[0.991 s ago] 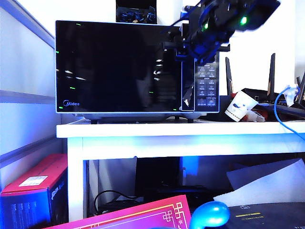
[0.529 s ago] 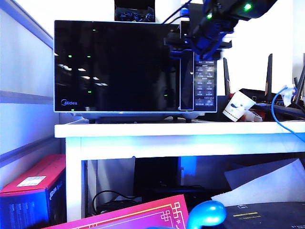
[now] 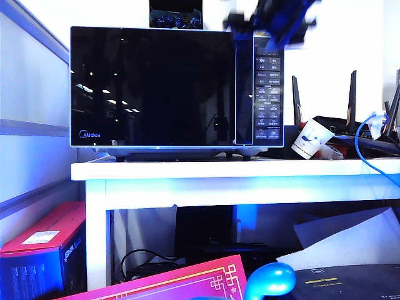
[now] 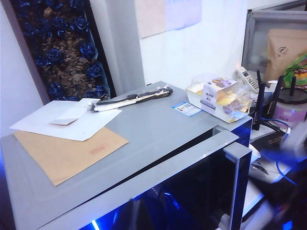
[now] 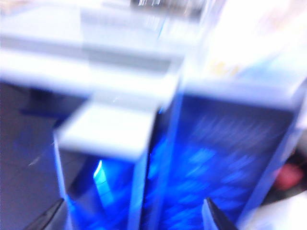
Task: Open the microwave door, place the box of snacks from the top of the microwave inside, then close the microwave door.
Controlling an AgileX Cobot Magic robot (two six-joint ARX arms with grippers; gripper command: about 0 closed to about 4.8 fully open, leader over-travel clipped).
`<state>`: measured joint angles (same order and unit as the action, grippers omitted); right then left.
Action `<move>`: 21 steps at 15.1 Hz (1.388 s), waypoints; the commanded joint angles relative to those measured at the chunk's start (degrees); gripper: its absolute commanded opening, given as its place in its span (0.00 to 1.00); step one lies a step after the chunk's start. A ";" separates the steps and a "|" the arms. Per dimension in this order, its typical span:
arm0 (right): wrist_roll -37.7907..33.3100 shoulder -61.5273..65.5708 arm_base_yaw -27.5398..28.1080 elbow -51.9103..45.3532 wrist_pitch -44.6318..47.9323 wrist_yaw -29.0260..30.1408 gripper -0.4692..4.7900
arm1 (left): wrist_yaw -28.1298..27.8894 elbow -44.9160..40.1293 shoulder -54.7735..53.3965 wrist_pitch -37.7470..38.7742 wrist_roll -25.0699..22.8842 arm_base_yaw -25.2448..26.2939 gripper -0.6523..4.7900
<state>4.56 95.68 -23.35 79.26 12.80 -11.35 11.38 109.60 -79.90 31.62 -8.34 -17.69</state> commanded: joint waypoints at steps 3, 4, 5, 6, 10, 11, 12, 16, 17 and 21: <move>1.60 -7.17 7.85 0.26 -2.75 9.51 0.79 | 0.31 0.22 0.24 -0.39 -0.26 -0.02 0.11; 1.40 -7.87 10.27 0.26 -2.80 15.12 0.79 | 0.31 0.22 0.24 -0.44 -0.26 -0.02 0.11; 1.09 -8.07 12.74 0.28 -2.69 21.62 0.79 | 0.31 0.22 0.22 -0.50 -0.26 -0.02 0.11; -1.25 -7.61 16.17 0.28 -2.43 33.68 0.79 | 0.31 0.22 0.22 -0.48 -0.26 -0.02 0.11; -6.80 -2.60 19.45 0.31 0.98 49.33 0.79 | 0.33 0.22 0.22 -0.44 -0.24 -0.02 0.11; -9.11 -1.14 19.43 0.31 2.38 52.43 0.79 | 0.42 0.22 0.22 -0.39 -0.24 -0.02 0.11; -11.93 0.42 19.34 0.33 3.89 55.28 0.79 | 0.42 0.22 0.22 -0.39 -0.22 -0.02 0.11; -15.50 4.44 18.91 0.31 9.75 56.22 0.79 | 0.42 0.22 0.22 -0.33 -0.24 -0.02 0.11; -15.52 4.92 18.56 0.31 10.91 55.25 0.79 | 0.42 0.22 0.22 -0.37 -0.24 -0.02 0.11; -15.02 5.84 18.27 0.31 11.91 50.14 0.79 | 0.42 0.22 0.22 -0.31 -0.24 -0.02 0.11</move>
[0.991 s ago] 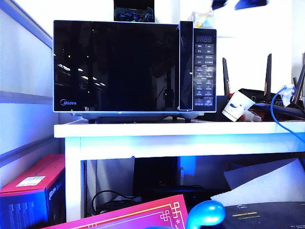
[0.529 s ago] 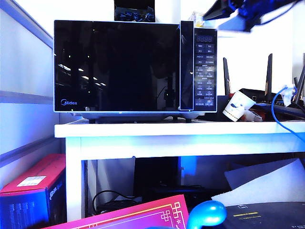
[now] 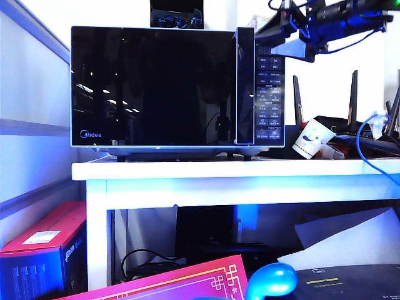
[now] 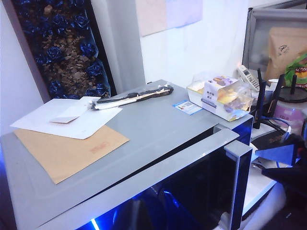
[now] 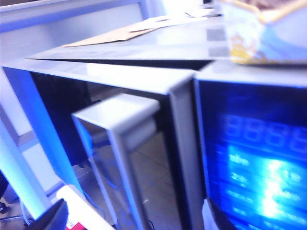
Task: Open the microwave door, place the box of snacks from the top of the microwave inside, then close the microwave door.
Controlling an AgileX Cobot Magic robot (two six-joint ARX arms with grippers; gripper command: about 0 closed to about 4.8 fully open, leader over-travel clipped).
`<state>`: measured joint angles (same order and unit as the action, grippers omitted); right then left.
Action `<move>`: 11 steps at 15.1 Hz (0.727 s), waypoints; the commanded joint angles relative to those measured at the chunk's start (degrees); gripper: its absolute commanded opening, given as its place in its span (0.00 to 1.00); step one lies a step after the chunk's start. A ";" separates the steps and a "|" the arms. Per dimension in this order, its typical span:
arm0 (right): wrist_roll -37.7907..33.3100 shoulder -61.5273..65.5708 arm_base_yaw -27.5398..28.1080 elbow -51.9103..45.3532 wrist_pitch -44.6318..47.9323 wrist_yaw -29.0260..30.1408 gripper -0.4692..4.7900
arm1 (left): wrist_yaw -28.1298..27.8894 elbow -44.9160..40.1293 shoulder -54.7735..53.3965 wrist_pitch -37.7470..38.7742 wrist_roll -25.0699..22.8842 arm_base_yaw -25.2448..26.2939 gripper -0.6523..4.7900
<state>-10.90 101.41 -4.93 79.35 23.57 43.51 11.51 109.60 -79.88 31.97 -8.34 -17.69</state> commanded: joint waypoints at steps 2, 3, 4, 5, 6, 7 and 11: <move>0.15 0.11 -0.17 0.24 3.37 -4.24 0.79 | 0.26 0.22 0.20 -0.57 -0.24 -0.02 0.11; -0.15 0.11 -0.17 0.24 3.72 -1.81 0.79 | 0.28 0.22 0.20 -0.57 -0.24 -0.02 0.11; -1.20 0.11 -0.17 0.24 3.72 0.22 0.79 | 0.26 0.22 0.20 -0.57 -0.24 -0.02 0.11; -1.55 0.11 -0.22 0.24 3.69 1.86 0.79 | 0.26 0.22 0.20 -0.66 -0.24 -0.02 0.11; -1.53 0.11 -0.96 0.24 3.76 1.77 0.79 | 0.26 0.22 0.20 -0.70 -0.24 -0.02 0.11; -1.64 0.13 -1.42 0.24 3.91 2.05 0.79 | 0.26 0.22 0.20 -0.70 -0.24 -0.02 0.11; -1.55 0.48 -4.92 0.24 4.07 2.75 0.79 | 0.26 0.22 0.20 -0.46 -0.24 -0.02 0.11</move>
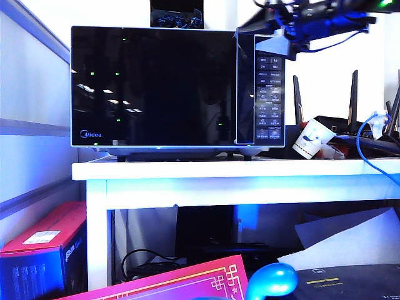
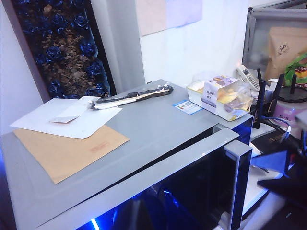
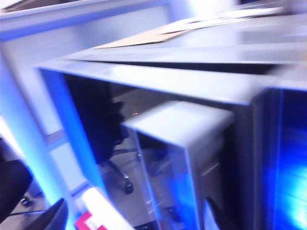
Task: Open the microwave door, place the box of snacks from the top of the microwave inside, then close the microwave door.
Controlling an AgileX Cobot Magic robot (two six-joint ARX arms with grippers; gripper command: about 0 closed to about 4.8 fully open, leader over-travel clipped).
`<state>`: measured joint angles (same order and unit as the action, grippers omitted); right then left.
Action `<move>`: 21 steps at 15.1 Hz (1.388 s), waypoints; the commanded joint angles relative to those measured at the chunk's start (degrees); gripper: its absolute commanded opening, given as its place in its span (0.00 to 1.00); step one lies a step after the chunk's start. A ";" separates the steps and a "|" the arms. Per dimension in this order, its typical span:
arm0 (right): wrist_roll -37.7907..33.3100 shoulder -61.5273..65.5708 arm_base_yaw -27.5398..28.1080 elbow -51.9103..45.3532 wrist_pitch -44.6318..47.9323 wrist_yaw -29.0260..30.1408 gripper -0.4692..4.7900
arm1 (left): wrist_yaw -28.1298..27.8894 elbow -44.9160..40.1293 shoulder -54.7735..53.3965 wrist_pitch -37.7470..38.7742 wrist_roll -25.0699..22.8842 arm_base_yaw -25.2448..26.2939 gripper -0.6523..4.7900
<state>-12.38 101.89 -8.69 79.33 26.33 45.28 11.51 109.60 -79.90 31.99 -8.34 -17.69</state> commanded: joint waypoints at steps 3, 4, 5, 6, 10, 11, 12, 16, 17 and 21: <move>-2.36 -0.04 -1.18 0.26 0.96 5.16 0.79 | 0.24 0.20 0.20 -0.33 -0.26 -0.02 0.11; -4.35 -0.11 -0.52 0.26 0.92 8.44 0.79 | 0.24 0.20 0.20 -0.31 -0.24 -0.02 0.11; -5.64 -0.13 -0.37 0.26 0.98 10.38 0.79 | 0.24 0.20 0.20 -0.33 -0.24 -0.02 0.11; -6.36 -0.26 0.09 0.26 0.90 11.61 0.79 | 0.24 0.20 0.20 -0.33 -0.24 -0.02 0.11; -9.11 -1.25 1.11 0.26 0.48 18.40 0.79 | 0.20 0.20 0.20 -0.35 -0.24 -0.02 0.11; -10.38 -1.27 1.14 0.26 0.50 19.65 0.79 | 0.15 0.20 0.20 -0.37 -0.24 -0.02 0.11; -11.50 -1.27 1.11 0.26 0.50 21.35 0.79 | 0.15 0.20 0.20 -0.35 -0.24 -0.02 0.11; -16.33 -1.29 1.11 0.26 0.52 27.28 0.79 | 0.15 0.22 0.20 -0.35 -0.24 -0.02 0.11; -16.61 -1.44 1.11 0.24 0.48 28.65 0.79 | 0.17 0.20 0.20 -0.37 -0.24 -0.02 0.11; -20.57 -1.66 1.11 0.24 0.52 33.55 0.79 | 0.17 0.22 0.20 -0.35 -0.24 -0.02 0.11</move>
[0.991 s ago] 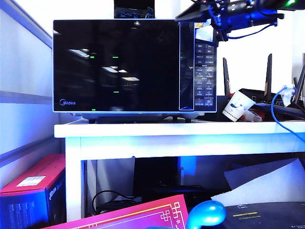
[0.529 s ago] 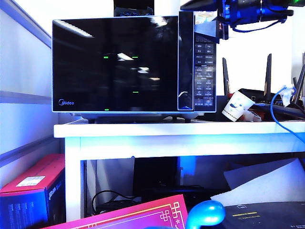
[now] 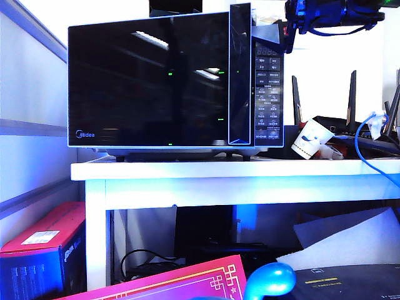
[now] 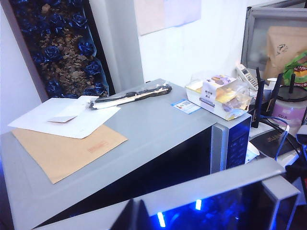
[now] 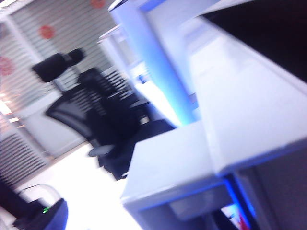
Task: Open the microwave door, place the box of snacks from the top of the microwave inside, then close the microwave door.
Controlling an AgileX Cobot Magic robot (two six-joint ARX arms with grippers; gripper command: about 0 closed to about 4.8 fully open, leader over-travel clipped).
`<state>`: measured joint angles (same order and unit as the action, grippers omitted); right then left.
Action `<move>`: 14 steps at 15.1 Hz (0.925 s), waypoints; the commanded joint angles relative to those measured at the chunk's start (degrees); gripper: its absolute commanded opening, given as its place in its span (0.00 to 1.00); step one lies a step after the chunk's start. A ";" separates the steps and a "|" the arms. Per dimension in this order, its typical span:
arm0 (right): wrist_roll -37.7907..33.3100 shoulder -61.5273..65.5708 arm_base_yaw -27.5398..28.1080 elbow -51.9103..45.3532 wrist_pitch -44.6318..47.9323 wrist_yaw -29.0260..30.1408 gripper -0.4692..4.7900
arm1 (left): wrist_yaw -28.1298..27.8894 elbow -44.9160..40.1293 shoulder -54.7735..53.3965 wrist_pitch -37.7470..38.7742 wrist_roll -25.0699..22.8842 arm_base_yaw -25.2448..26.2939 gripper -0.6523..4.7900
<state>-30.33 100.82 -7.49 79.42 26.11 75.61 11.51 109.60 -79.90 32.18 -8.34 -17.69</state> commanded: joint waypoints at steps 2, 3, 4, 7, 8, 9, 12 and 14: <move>-4.20 -0.61 -0.09 0.15 0.74 5.84 0.79 | 0.15 0.22 0.20 -0.55 -0.24 -0.02 0.11; -4.63 -0.63 -0.09 0.15 0.72 7.10 0.79 | 0.15 0.22 0.20 -0.55 -0.24 -0.02 0.11; -4.74 -0.63 -0.09 0.15 0.72 8.02 0.79 | 0.15 0.22 0.20 -0.55 -0.24 -0.02 0.11; -5.70 -0.63 -0.09 0.15 0.72 10.45 0.79 | 0.35 0.22 0.20 -0.57 -0.24 -0.02 0.11; -5.92 -0.70 -0.09 0.15 0.72 11.08 0.79 | 0.33 0.20 0.07 -0.94 -0.24 -0.02 0.11; -6.19 -0.83 -0.09 0.15 0.74 11.43 0.79 | 0.33 0.20 -0.13 -1.46 -0.20 -0.02 0.11; -7.21 -1.60 -0.09 0.15 0.77 12.70 0.79 | 1.38 0.20 -1.84 -3.21 0.22 -0.02 0.11; -7.65 -2.25 -0.09 0.13 0.68 13.00 0.79 | 1.64 0.20 -3.50 -5.81 0.42 -0.02 0.11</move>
<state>-36.14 100.03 -7.38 79.24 26.17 81.10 12.71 109.60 -83.02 28.58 -8.10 -17.69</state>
